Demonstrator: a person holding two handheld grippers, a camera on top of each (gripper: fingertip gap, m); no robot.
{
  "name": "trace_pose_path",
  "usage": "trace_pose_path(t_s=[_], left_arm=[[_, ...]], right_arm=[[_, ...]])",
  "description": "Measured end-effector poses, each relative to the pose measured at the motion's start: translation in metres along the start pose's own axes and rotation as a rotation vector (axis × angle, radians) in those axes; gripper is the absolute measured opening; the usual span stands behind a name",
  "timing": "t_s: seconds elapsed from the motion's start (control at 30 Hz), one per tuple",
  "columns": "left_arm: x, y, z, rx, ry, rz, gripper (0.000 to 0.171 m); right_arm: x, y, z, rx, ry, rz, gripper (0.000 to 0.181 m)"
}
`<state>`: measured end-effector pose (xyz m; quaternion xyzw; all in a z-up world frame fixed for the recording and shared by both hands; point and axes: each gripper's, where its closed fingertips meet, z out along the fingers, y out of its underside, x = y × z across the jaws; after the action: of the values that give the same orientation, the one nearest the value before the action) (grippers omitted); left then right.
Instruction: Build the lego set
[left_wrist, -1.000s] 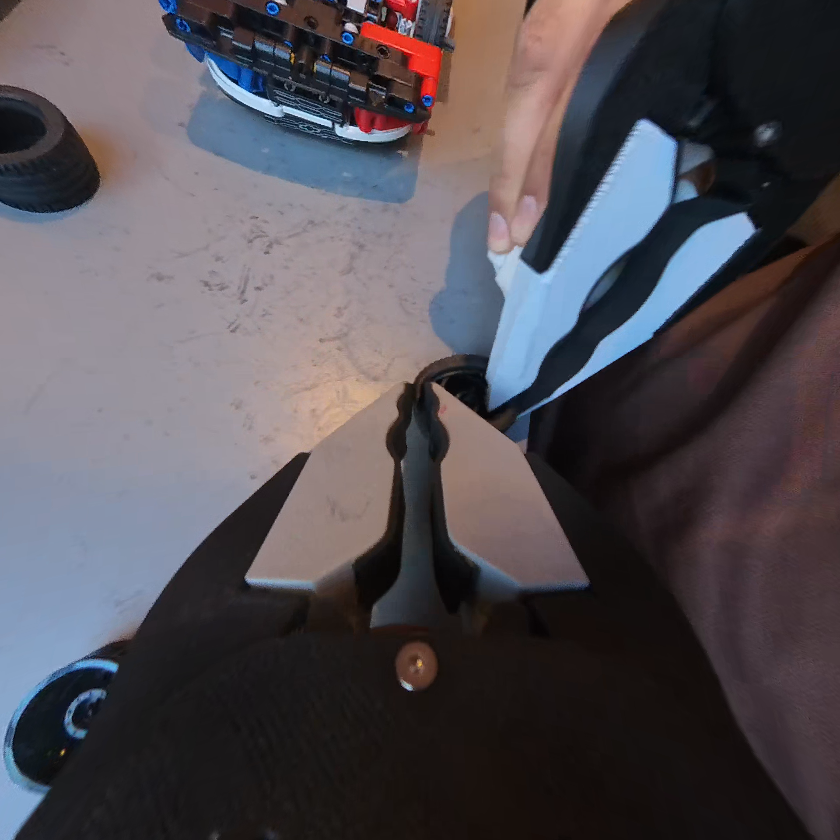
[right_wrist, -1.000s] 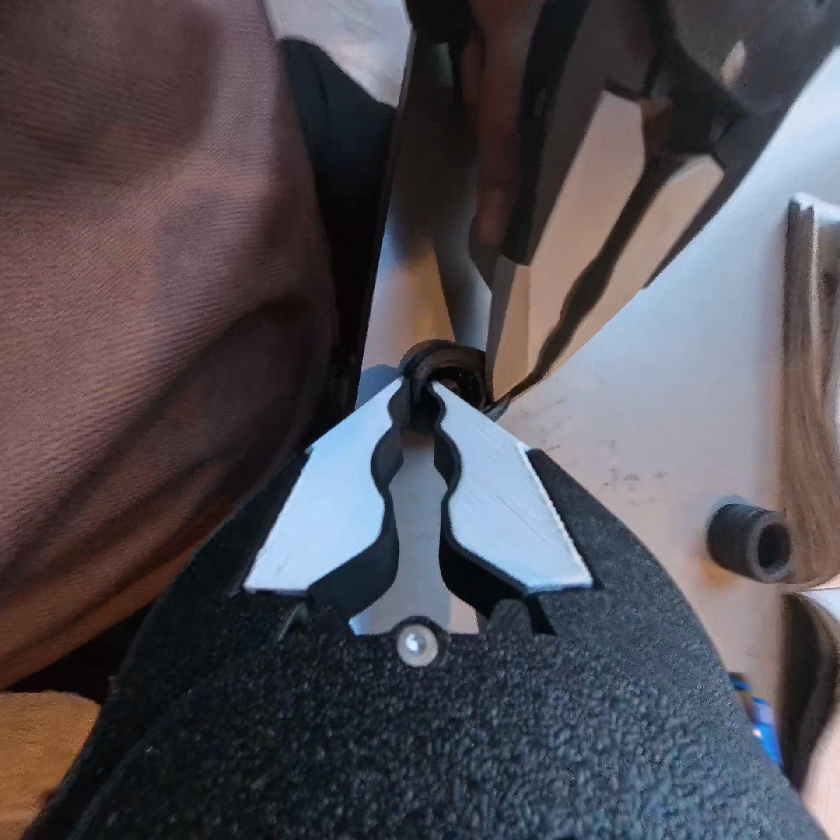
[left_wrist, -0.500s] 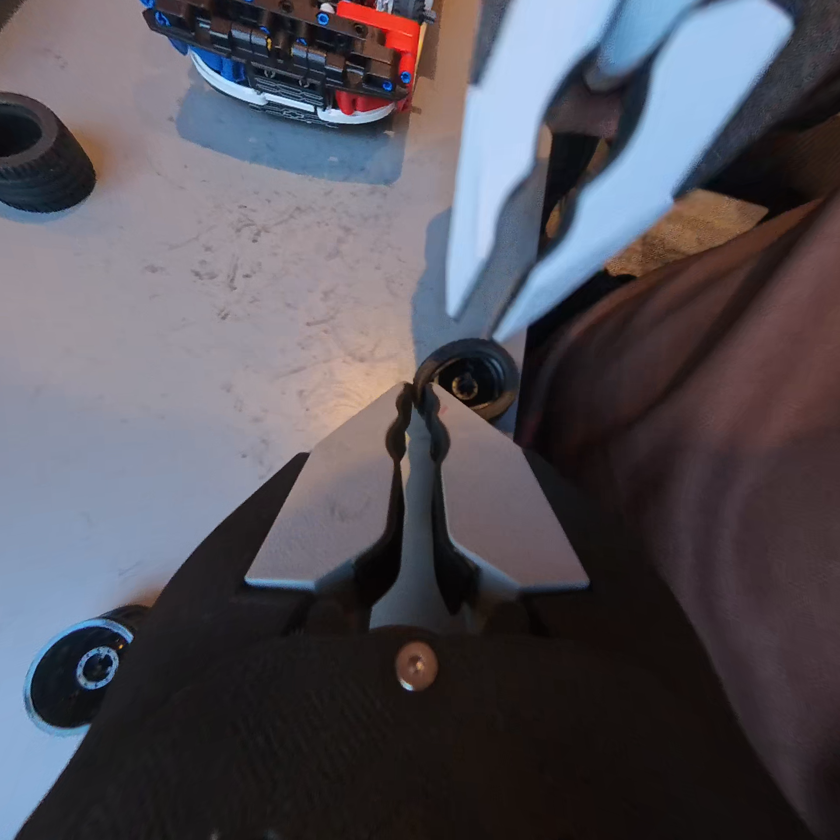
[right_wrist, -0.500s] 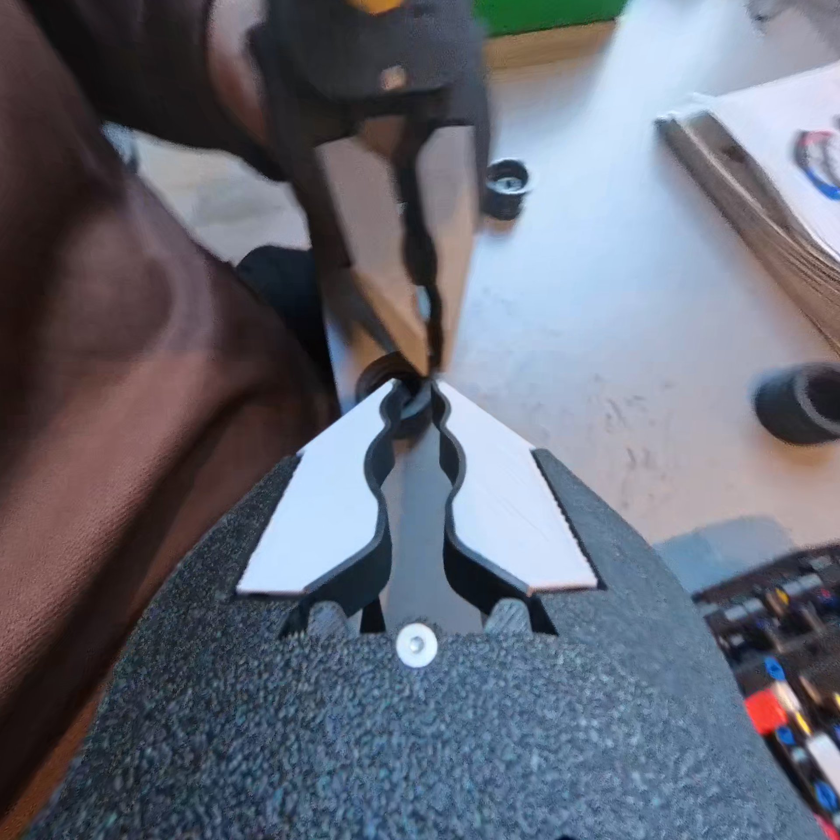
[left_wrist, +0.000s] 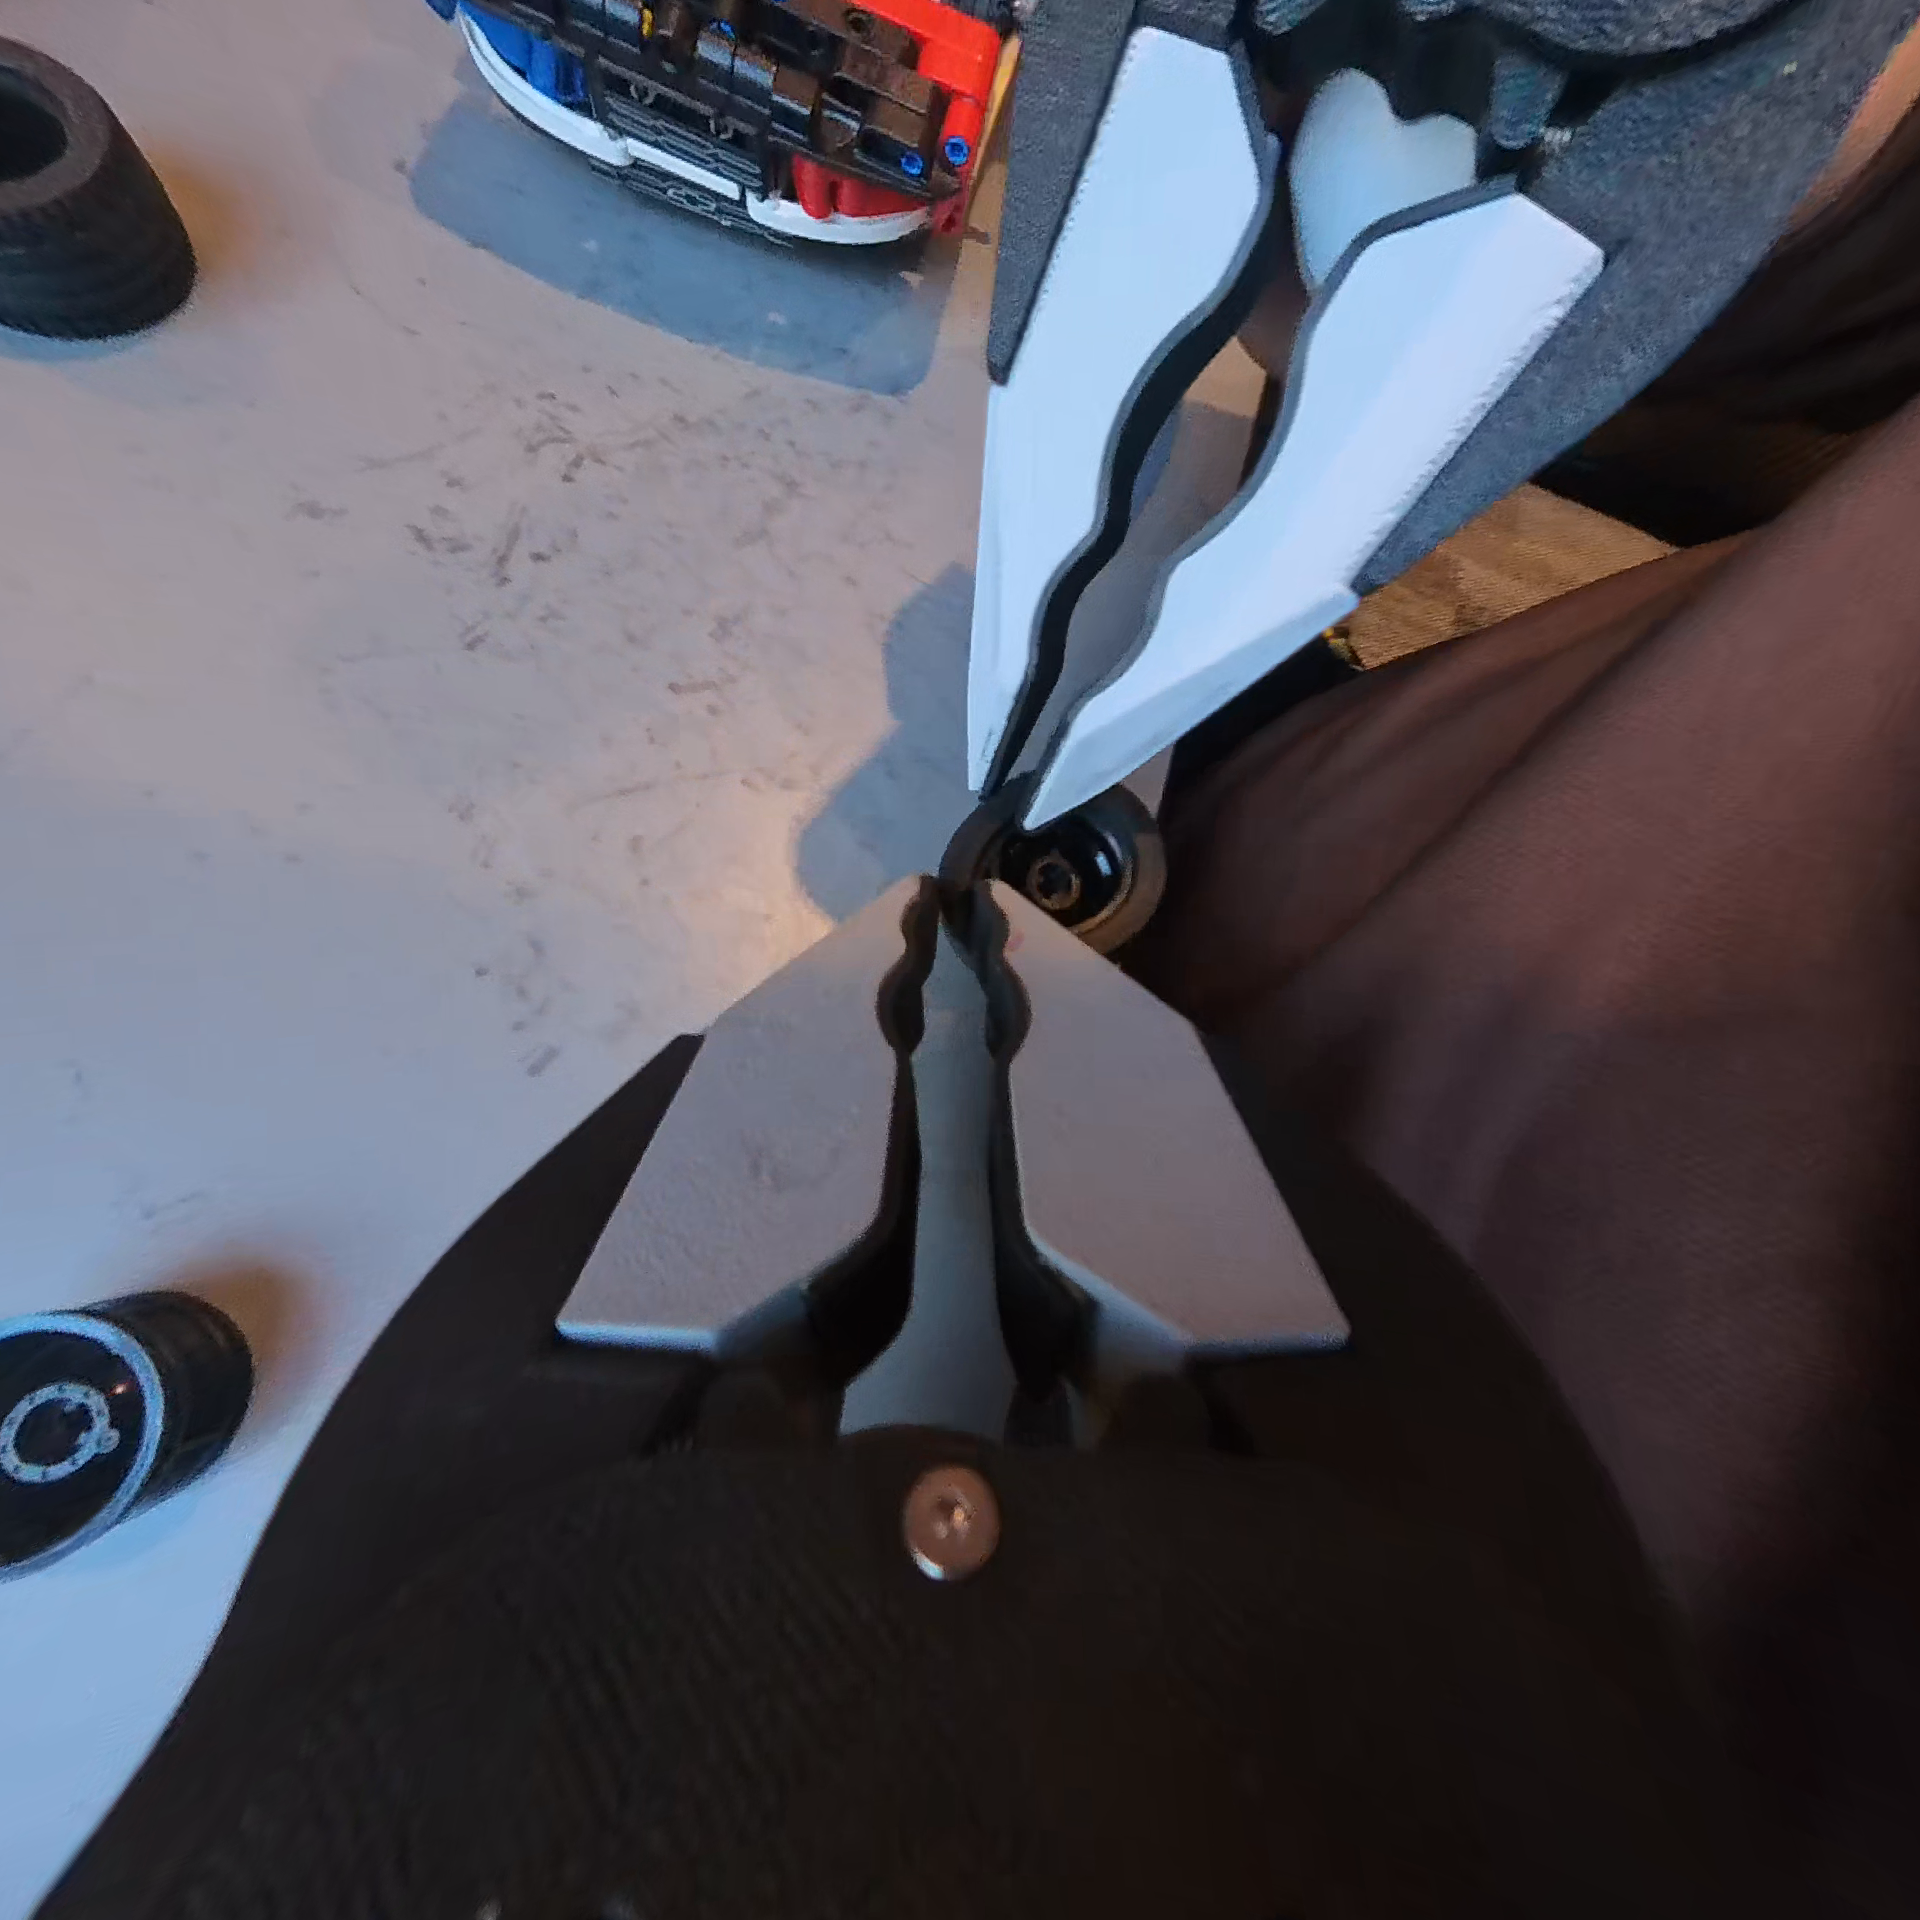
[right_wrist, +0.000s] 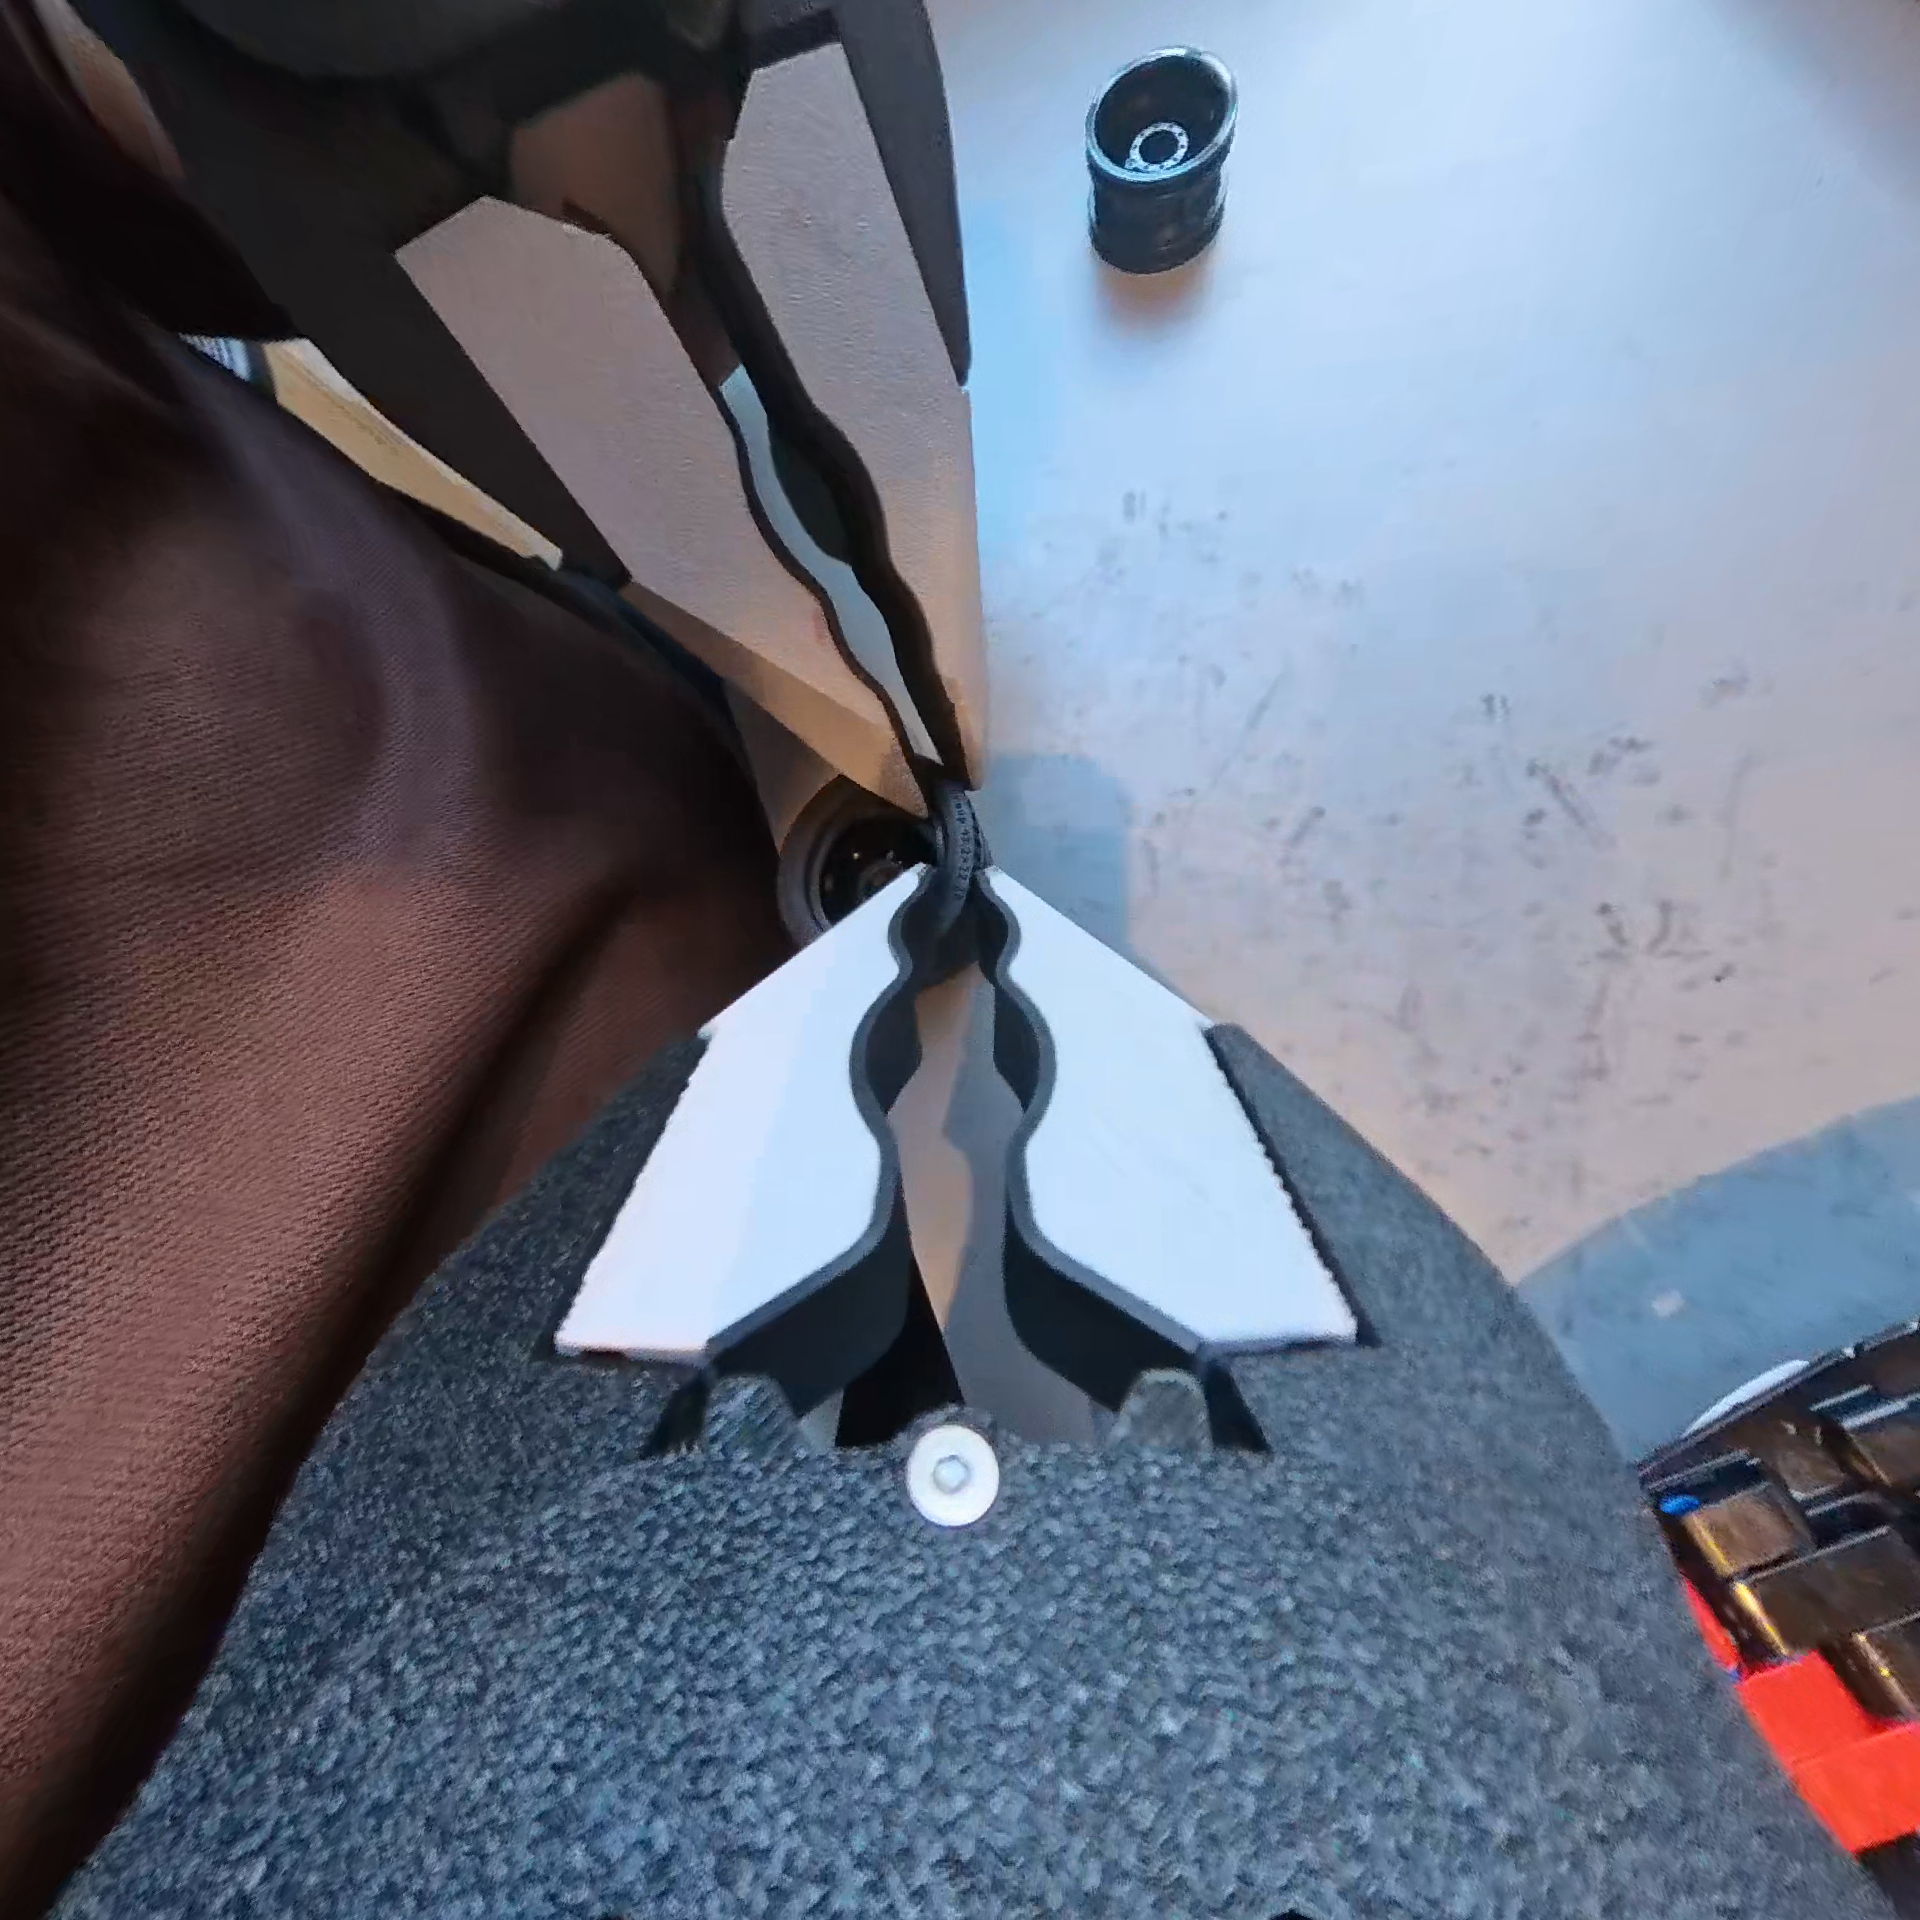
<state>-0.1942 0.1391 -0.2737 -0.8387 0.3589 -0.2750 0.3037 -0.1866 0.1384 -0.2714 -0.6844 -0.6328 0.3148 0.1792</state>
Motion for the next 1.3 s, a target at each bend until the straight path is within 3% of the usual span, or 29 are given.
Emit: trace_pose_path(t_s=[0.13,0.2,0.27,0.37,0.43,0.53,0.73,0.87,0.97,1.1,1.23,1.3], left_arm=[[0.000,-0.001,-0.001,-0.006,0.036,-0.040,0.004],[0.008,-0.008,-0.005,0.030,0.107,-0.065,0.016],[0.010,-0.016,-0.011,0.076,0.139,-0.092,0.013],[0.006,-0.002,-0.003,-0.011,0.100,-0.013,0.000],[0.010,-0.003,-0.002,-0.017,0.128,-0.039,0.004],[0.013,0.011,0.005,-0.105,0.161,-0.072,0.026],[0.012,0.005,0.007,-0.083,0.092,0.035,0.006],[0.012,0.006,0.007,-0.063,0.092,0.056,0.005],[0.014,0.005,0.008,-0.042,0.095,0.043,0.005],[0.014,0.005,0.008,-0.020,0.085,0.030,0.005],[0.018,0.001,0.012,0.040,0.094,-0.038,0.004],[0.018,0.001,0.012,0.049,0.118,-0.069,0.004]], right_arm=[[0.000,0.000,0.000,0.007,0.000,0.004,0.000],[-0.004,0.000,0.001,0.032,-0.032,0.038,0.000],[-0.006,-0.001,0.001,0.067,-0.061,0.092,0.000],[-0.005,-0.001,0.001,0.082,-0.057,0.096,0.000],[-0.006,-0.001,0.001,0.086,-0.064,0.103,0.000],[-0.007,-0.001,0.002,0.095,-0.069,0.101,0.000],[-0.004,0.000,0.000,0.090,-0.040,0.075,0.000],[0.001,0.000,0.001,0.060,0.100,-0.053,0.000],[0.003,0.004,0.001,0.047,0.125,-0.082,0.000],[0.001,0.007,0.001,0.023,0.090,-0.121,0.000],[-0.010,0.014,-0.006,-0.014,-0.118,-0.038,0.000],[-0.012,0.014,-0.007,-0.021,-0.140,-0.072,0.001]])
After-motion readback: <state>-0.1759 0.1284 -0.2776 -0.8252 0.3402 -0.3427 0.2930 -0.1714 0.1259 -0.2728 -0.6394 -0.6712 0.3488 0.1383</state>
